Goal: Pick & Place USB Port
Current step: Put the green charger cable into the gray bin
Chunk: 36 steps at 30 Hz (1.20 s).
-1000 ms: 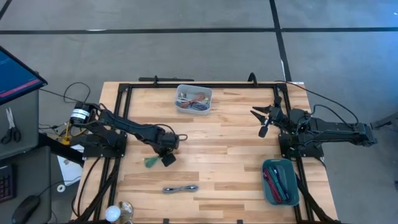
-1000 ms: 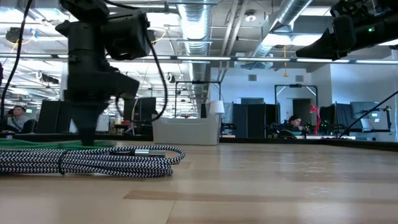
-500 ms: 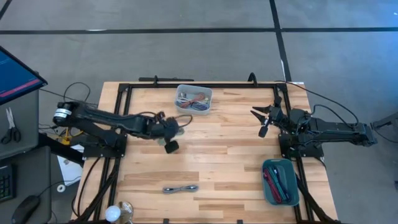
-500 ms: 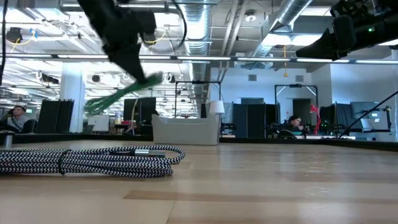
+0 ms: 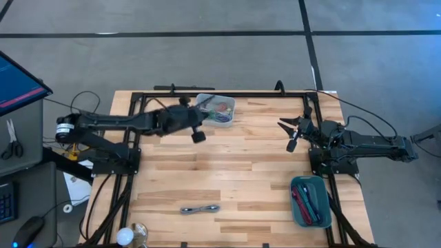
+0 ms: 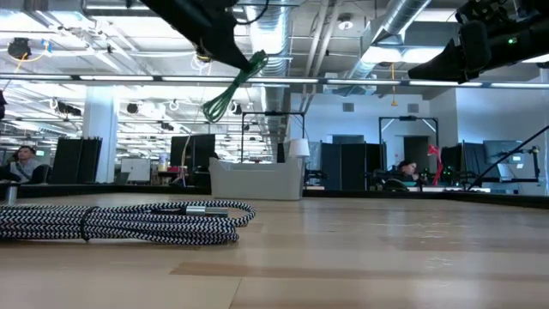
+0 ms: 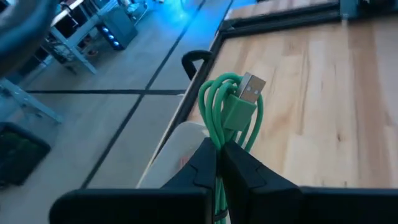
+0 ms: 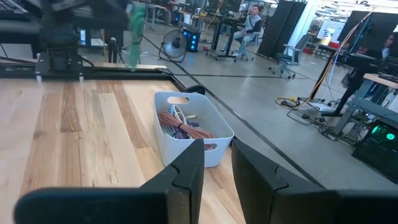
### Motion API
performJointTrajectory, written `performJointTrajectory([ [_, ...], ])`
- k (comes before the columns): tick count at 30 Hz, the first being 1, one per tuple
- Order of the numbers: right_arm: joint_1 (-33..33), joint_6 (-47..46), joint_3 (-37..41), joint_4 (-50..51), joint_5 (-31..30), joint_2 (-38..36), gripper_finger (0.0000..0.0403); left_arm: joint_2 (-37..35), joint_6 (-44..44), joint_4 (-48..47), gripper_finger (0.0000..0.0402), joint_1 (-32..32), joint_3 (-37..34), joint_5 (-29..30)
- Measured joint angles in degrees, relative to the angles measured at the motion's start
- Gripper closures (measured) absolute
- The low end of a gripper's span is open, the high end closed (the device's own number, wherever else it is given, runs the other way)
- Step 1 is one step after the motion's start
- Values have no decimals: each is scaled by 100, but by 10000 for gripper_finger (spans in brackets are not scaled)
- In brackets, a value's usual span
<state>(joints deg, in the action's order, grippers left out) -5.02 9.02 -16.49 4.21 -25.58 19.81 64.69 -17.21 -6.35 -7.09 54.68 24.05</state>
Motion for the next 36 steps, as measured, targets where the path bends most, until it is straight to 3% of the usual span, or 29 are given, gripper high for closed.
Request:
performJointTrajectory([
  [8,-2,2,0,2,0,0,328,222,114,448,393,-1451,0,-1505],
  [13,-16,4,0,1,1,0,328,710,324,937,393,-1931,0,-2423],
  [26,-127,3,0,4,1,0,328,2134,308,1623,393,-2138,0,-2461],
  [36,-127,2,0,5,0,0,328,2396,308,1862,385,-2157,0,-2456],
])
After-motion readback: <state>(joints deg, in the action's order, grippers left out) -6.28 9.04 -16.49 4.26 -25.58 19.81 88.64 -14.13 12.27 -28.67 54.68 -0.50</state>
